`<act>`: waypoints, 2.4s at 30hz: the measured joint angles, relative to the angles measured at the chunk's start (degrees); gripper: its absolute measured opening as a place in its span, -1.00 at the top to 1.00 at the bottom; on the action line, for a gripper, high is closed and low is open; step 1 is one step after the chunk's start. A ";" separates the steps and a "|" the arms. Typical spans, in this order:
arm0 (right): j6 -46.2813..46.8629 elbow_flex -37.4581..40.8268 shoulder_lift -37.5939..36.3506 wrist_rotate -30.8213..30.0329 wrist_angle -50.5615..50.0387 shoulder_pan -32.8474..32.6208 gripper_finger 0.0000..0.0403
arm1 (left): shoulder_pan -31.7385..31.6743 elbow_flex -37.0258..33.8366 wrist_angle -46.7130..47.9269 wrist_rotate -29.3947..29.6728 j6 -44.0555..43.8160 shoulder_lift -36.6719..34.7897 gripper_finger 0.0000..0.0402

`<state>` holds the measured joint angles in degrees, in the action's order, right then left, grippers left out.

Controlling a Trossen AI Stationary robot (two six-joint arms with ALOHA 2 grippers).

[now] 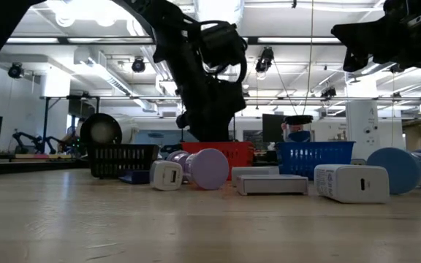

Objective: Pick & Place Office items
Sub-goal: Put the top left blue digital clock into the red bin, then put the bottom white charger adapter into the black bin

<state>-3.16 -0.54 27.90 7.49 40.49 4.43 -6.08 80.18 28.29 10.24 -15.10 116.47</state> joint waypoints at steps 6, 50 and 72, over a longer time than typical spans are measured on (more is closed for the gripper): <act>0.04 0.00 0.00 0.00 0.02 -0.02 0.96 | 0.04 -0.76 -0.08 -0.02 -0.17 0.80 0.25; 1.29 -0.02 0.02 0.02 -2.05 -0.02 0.96 | 1.02 -9.39 2.99 -4.88 26.86 -48.43 0.05; 3.27 0.00 -0.02 -0.04 -0.83 -0.02 0.96 | -1.12 -66.82 -40.33 -9.42 18.89 -88.74 0.98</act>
<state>0.11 -0.54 27.88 7.44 39.66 4.40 -7.21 13.36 -12.04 0.82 3.79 27.74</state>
